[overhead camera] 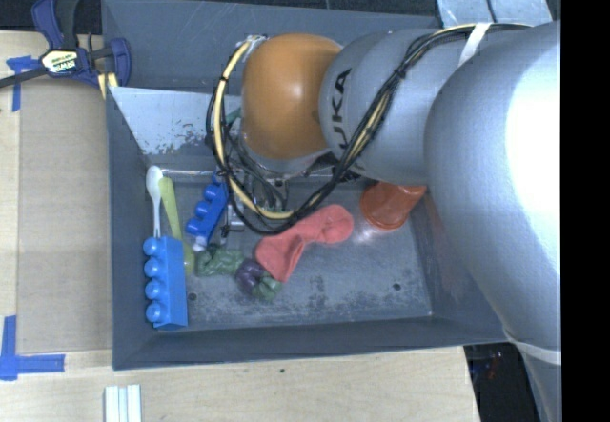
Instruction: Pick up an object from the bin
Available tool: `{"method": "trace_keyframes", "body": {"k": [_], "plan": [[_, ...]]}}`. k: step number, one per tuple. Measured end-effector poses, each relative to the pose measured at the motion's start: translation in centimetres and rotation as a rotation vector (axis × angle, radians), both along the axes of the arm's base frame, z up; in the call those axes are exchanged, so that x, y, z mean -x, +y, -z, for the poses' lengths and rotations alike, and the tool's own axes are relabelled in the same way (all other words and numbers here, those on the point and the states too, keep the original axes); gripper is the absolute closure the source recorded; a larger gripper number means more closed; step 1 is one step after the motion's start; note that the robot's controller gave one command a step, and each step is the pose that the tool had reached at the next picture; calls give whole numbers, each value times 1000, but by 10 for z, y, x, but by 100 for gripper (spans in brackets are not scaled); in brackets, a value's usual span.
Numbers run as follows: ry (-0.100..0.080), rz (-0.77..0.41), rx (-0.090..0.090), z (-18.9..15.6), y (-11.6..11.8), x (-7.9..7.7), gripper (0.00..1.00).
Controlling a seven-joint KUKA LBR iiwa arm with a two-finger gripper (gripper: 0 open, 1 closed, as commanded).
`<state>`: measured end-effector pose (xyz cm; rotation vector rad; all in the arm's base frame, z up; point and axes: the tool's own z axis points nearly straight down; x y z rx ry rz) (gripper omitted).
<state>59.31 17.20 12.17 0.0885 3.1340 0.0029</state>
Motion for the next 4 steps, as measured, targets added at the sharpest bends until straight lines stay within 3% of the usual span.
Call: {"method": "trace_keyframes", "body": {"k": [1, 2, 3, 4], "plan": [[-17, -194, -3, 31, -23, 16, 0], [-14, -313, 0, 37, -29, 20, 0], [-13, -180, -4, 34, -54, 25, 0], [-18, -279, -3, 50, -55, -35, 100]]}}
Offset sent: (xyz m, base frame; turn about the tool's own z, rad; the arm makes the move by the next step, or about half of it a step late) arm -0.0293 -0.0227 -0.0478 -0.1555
